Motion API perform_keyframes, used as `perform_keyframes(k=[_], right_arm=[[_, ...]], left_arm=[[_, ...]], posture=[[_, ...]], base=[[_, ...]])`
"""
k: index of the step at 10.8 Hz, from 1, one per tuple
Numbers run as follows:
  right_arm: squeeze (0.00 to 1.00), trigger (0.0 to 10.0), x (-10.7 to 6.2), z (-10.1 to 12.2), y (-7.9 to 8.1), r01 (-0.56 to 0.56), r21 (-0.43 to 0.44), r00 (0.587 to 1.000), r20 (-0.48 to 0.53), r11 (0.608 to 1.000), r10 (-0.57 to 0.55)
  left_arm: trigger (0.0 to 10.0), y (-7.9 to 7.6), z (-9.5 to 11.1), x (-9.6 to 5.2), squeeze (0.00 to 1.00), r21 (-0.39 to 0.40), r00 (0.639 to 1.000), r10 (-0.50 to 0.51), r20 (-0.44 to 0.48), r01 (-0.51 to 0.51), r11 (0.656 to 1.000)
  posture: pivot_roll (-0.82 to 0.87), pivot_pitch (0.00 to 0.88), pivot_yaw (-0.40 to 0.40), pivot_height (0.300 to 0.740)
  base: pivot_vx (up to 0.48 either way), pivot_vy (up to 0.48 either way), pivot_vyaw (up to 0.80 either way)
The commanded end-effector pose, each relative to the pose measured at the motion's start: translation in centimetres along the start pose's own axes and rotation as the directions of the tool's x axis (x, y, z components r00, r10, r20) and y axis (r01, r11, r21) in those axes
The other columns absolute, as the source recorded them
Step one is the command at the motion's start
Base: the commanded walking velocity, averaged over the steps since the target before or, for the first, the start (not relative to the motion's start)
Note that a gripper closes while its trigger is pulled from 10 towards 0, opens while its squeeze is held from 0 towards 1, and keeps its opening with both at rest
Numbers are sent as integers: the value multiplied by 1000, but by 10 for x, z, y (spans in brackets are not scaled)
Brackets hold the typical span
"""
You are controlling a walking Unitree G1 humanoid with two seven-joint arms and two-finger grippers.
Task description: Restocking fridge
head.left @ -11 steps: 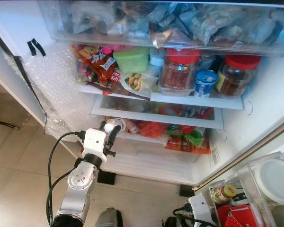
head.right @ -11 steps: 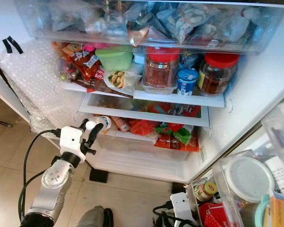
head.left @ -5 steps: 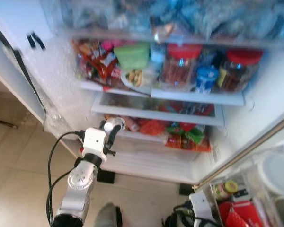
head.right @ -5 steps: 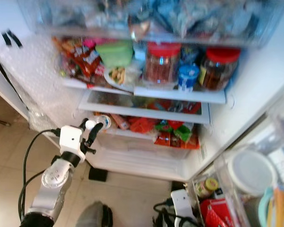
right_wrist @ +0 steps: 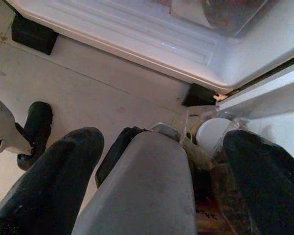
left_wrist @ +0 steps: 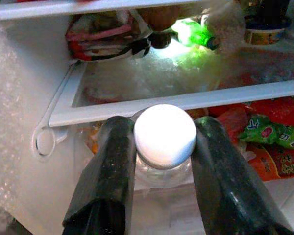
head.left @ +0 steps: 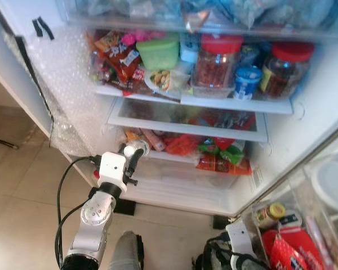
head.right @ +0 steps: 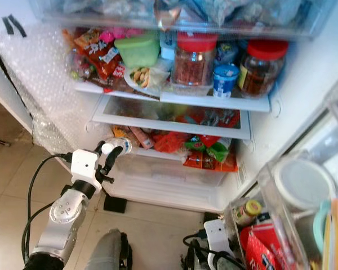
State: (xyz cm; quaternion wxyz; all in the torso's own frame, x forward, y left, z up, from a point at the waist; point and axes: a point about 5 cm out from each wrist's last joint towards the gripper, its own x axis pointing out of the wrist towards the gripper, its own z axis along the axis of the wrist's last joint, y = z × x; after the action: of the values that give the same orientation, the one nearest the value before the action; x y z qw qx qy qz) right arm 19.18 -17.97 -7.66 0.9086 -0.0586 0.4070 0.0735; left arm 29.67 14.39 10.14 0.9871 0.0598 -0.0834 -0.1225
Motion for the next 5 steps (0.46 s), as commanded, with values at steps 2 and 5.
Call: perform_keyframes(k=[2, 5], right_arm=[[0, 10000, -10, -37, 7, -20, 36, 990, -138, 999, 25], [0, 10000, -10, -37, 8, -22, 36, 990, -138, 999, 27]], left_arm=[[10000, 3, 12, 5, 0, -2, 999, 7, 46, -7, 1000], [10000, 3, 10, 5, 0, 0, 999, 4, 38, -4, 1000]], posture=[[113, 202, 33, 645], [113, 201, 33, 645]], base=[[0, 0, 0], [167, 0, 0]])
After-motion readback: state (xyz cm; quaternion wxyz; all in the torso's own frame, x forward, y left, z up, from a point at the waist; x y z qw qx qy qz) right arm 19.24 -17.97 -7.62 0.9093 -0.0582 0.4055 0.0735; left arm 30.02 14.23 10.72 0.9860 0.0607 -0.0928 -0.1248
